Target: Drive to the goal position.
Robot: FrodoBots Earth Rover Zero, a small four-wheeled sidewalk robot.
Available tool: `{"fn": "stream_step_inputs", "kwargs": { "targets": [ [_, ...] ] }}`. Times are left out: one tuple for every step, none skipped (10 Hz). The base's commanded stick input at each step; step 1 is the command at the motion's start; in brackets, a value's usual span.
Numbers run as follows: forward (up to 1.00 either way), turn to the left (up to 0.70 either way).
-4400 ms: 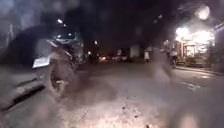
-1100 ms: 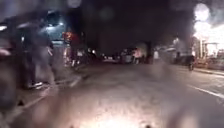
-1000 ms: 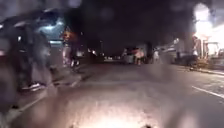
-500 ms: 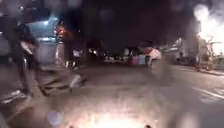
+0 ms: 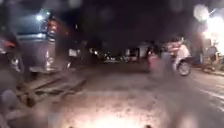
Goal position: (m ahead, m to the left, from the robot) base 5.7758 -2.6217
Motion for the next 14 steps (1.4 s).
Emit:
{"fn": "stream_step_inputs", "kwargs": {
  "targets": [
    [0.70, 0.02],
    [0.70, 0.02],
    [0.70, 0.02],
    [0.70, 0.03],
    [0.70, 0.02],
    [0.70, 0.02],
    [0.70, 0.02],
    [0.70, 0.02],
    [0.70, 0.02],
    [0.70, 0.02],
    [0.70, 0.02],
    [0.70, 0.02],
    [0.70, 0.02],
    [0.70, 0.02]
  ]
}}
